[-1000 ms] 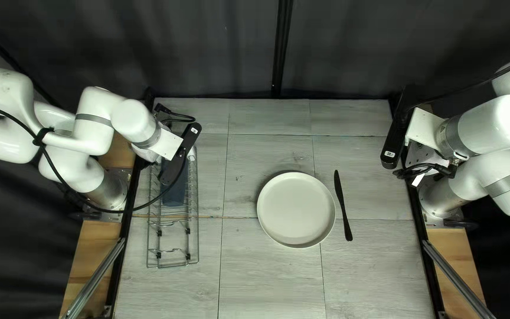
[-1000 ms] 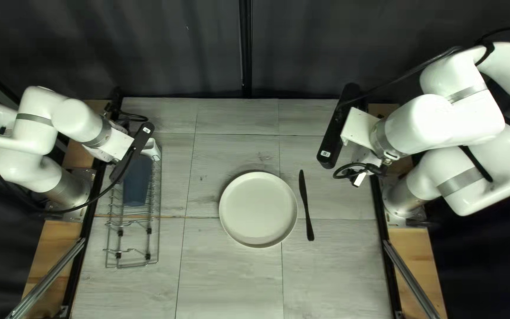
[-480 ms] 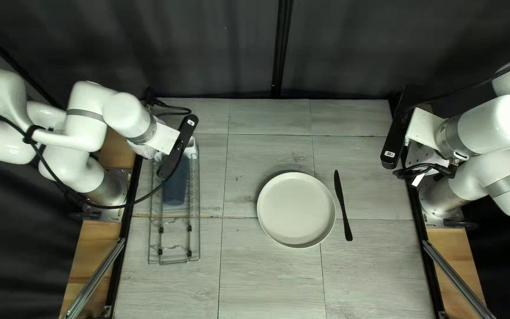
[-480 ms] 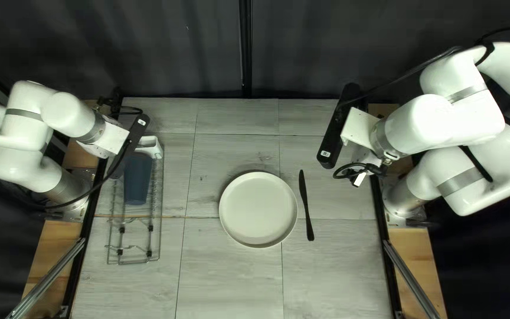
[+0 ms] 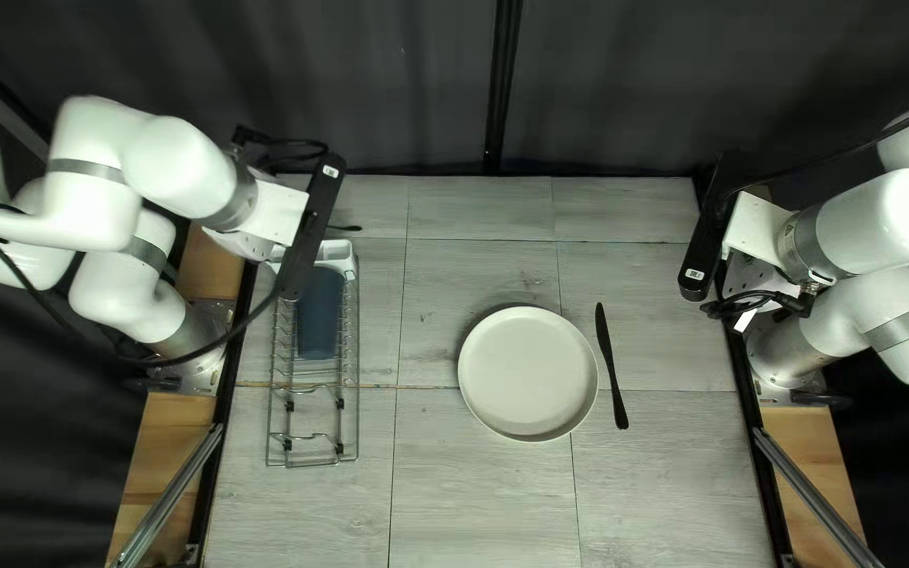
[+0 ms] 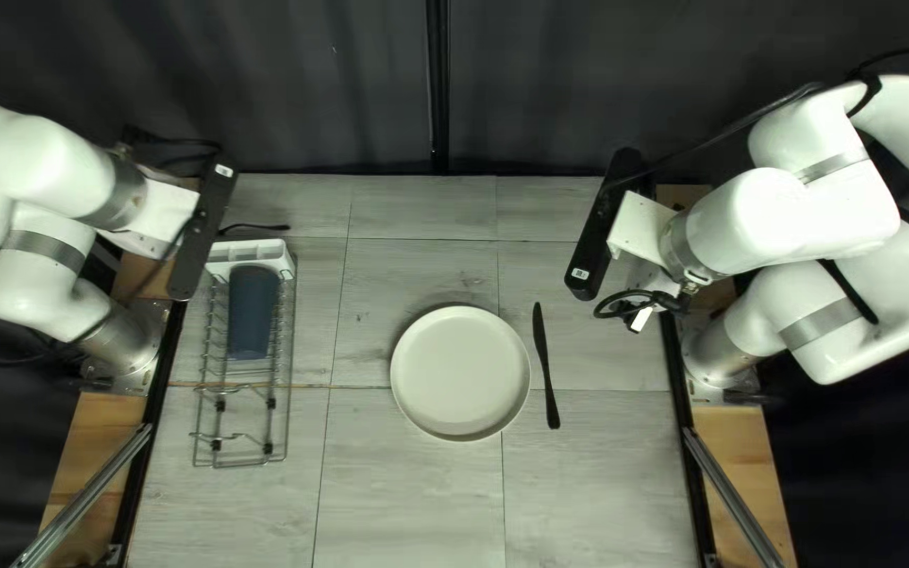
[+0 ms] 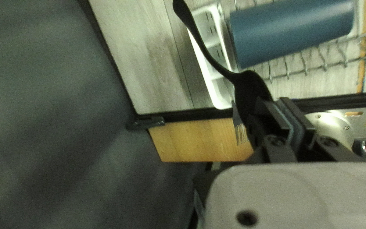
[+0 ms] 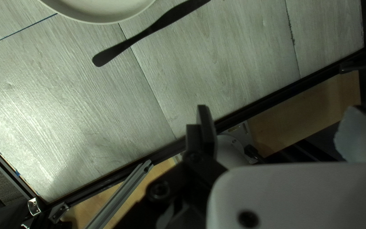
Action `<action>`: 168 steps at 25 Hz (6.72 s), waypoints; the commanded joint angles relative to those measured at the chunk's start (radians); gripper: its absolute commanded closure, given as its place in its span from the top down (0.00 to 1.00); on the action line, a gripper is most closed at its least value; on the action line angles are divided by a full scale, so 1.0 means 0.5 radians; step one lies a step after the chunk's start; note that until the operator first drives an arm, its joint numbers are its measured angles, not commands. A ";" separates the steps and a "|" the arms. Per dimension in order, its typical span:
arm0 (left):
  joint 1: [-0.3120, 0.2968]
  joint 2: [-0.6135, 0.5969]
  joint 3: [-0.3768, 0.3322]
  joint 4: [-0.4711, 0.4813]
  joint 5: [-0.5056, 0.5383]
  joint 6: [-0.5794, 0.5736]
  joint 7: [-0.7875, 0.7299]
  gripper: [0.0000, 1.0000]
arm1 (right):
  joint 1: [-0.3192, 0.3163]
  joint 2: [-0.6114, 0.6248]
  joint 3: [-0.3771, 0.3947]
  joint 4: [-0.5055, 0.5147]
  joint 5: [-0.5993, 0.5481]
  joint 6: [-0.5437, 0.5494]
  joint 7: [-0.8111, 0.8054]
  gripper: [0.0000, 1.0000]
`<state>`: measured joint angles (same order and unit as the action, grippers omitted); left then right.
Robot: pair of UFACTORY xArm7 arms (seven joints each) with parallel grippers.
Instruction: Pick up and place plate onto table. Place down one fork to the left of the plate. Place spoon and knife to the right of the plate. Place cup above the knife and spoon
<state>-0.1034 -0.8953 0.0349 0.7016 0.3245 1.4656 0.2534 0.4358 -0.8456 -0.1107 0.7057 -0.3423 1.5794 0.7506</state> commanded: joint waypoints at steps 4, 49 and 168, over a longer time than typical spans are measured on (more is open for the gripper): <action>-0.184 0.160 0.162 0.044 0.043 -0.467 0.366 0.00 | 0.000 0.000 0.000 0.000 0.000 0.000 0.000 1.00; -0.620 0.809 0.309 0.188 0.207 -1.165 1.371 0.00 | 0.000 0.000 0.000 0.000 0.000 0.000 0.000 1.00; -0.620 0.809 0.309 0.188 0.207 -1.165 1.371 0.00 | 0.294 1.389 -0.688 0.174 -0.244 -2.411 -0.355 0.00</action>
<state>-0.4133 -0.4910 0.1895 0.7957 0.4279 0.8831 0.9389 0.5829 -0.1509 -0.4547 0.7927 -0.4643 0.3740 0.5729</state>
